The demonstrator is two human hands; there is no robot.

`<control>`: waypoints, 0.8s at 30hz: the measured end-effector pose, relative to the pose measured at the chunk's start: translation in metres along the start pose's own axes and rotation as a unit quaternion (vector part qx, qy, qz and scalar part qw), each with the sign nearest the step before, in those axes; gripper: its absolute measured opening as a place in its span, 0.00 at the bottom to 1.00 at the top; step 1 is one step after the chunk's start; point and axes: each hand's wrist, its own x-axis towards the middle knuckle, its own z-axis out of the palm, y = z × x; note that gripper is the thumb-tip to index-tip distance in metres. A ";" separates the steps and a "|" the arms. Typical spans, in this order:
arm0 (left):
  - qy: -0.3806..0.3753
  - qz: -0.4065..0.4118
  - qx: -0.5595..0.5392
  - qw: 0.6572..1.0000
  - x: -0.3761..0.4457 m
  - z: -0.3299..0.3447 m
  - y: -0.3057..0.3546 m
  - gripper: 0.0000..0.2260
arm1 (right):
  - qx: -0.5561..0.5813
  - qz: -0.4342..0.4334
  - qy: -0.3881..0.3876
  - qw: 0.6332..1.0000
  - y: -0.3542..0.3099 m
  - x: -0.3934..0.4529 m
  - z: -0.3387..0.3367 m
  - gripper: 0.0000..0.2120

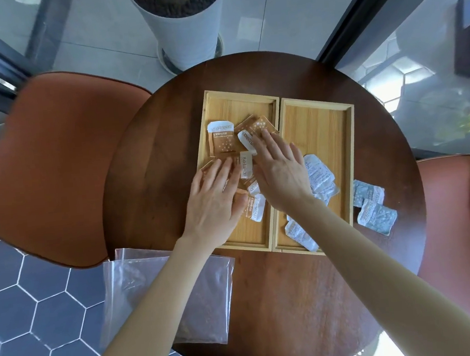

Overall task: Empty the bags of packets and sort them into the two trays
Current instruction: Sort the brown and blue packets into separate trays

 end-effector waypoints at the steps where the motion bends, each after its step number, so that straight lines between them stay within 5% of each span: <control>1: -0.009 -0.007 0.001 1.000 -0.001 0.002 -0.001 0.25 | -0.010 -0.004 -0.020 1.000 0.002 0.001 0.001 0.25; 12: -0.023 -0.075 -0.032 0.996 0.014 -0.001 0.008 0.26 | 0.125 -0.083 0.017 0.988 0.006 -0.007 -0.009 0.12; 18: -0.012 -0.077 0.001 0.997 0.021 -0.003 0.008 0.25 | 0.073 -0.100 0.002 0.992 0.000 -0.010 -0.010 0.20; 24: 0.082 -0.049 -0.196 0.976 0.016 -0.019 0.002 0.20 | 0.100 -0.014 0.095 0.990 0.001 -0.031 -0.002 0.17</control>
